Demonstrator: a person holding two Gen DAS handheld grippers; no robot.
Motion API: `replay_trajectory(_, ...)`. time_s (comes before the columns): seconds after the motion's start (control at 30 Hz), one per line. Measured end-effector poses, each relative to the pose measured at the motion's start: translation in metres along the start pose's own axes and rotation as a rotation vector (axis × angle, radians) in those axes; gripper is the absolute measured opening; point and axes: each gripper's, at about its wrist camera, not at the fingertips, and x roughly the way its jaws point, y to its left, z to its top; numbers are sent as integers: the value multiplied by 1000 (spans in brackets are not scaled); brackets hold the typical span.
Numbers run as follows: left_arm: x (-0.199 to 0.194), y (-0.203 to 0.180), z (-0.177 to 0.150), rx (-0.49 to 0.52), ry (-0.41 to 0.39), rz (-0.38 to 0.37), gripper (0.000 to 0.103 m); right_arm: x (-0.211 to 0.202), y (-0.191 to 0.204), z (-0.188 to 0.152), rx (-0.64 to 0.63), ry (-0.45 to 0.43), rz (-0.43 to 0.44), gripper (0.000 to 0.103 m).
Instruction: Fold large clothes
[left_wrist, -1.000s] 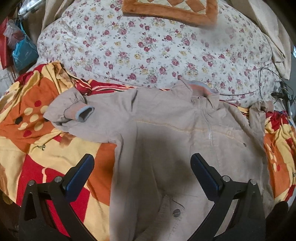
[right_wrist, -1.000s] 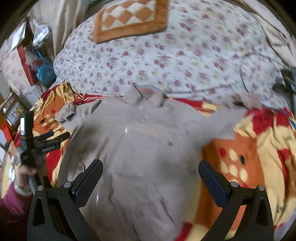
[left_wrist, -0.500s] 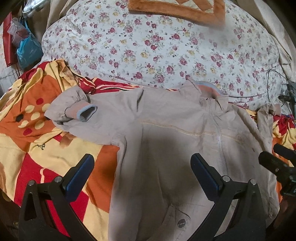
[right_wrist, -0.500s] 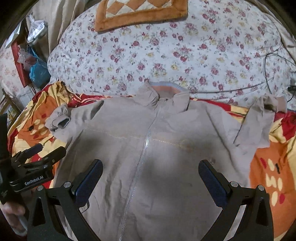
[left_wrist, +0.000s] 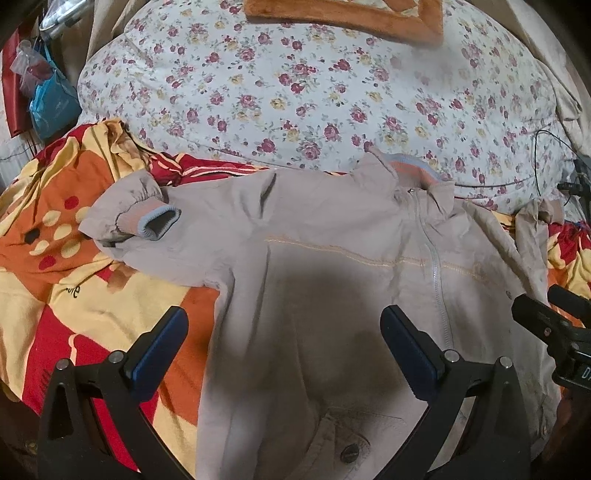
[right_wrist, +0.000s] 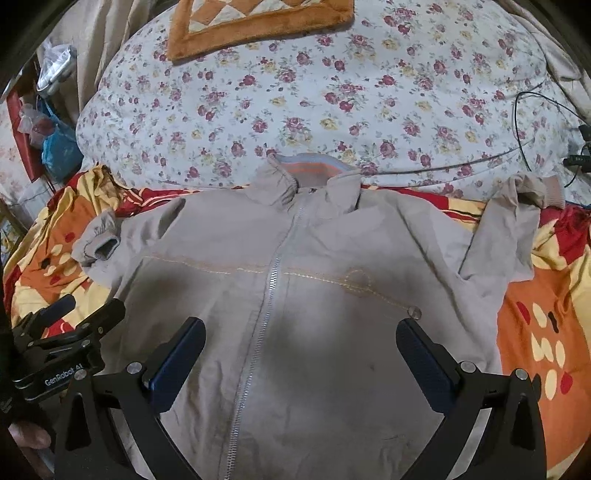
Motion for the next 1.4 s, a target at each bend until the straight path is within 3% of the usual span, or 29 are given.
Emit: replay_trajectory(1.4,16,22,-1,-54,24,13,103,30,18,3,-5,57,-14,103)
